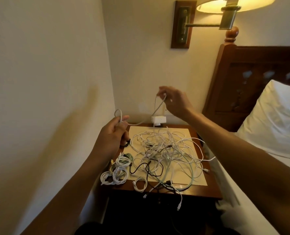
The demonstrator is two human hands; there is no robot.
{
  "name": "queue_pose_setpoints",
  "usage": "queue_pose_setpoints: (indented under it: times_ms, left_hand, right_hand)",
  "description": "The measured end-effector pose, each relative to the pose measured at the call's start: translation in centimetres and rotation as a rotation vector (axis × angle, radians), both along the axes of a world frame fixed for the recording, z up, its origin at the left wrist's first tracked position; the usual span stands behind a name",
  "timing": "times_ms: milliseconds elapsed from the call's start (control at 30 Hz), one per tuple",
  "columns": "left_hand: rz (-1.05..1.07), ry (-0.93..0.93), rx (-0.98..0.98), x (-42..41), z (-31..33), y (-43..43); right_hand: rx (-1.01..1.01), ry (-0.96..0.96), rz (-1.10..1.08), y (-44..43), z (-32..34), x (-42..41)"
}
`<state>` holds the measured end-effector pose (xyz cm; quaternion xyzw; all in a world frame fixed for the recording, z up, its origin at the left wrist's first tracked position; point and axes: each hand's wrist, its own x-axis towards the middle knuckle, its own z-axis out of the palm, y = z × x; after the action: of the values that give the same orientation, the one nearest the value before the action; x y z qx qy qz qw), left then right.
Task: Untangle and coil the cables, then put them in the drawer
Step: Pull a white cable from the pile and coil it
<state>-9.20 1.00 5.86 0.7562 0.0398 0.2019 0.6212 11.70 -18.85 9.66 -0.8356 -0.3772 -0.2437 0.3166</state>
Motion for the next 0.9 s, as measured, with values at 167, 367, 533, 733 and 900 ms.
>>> queue_pose_setpoints:
  times_ms: [167, 367, 533, 733, 900]
  left_hand:
    - [-0.028, -0.013, 0.02, -0.4, 0.1, -0.6]
    - [-0.027, -0.035, 0.087, -0.9, -0.1, -0.9]
    - [-0.03, -0.038, 0.049, -0.7, 0.8, -1.2]
    - [0.049, -0.031, 0.205, -0.1, 2.9, -1.9]
    - [-0.048, -0.137, 0.285, -0.6, 4.7, -4.8]
  right_hand:
    - [-0.34, 0.137, -0.006, -1.0, -1.1, -0.9]
    - [0.333, -0.164, 0.002, -2.1, 9.5, -3.5]
    - [0.109, -0.238, -0.009, -5.9, 16.2, -6.5]
    - [-0.398, 0.022, -0.193, -12.5, 13.2, -7.7]
    - [-0.697, 0.412, -0.281, -16.5, 8.1, -7.7]
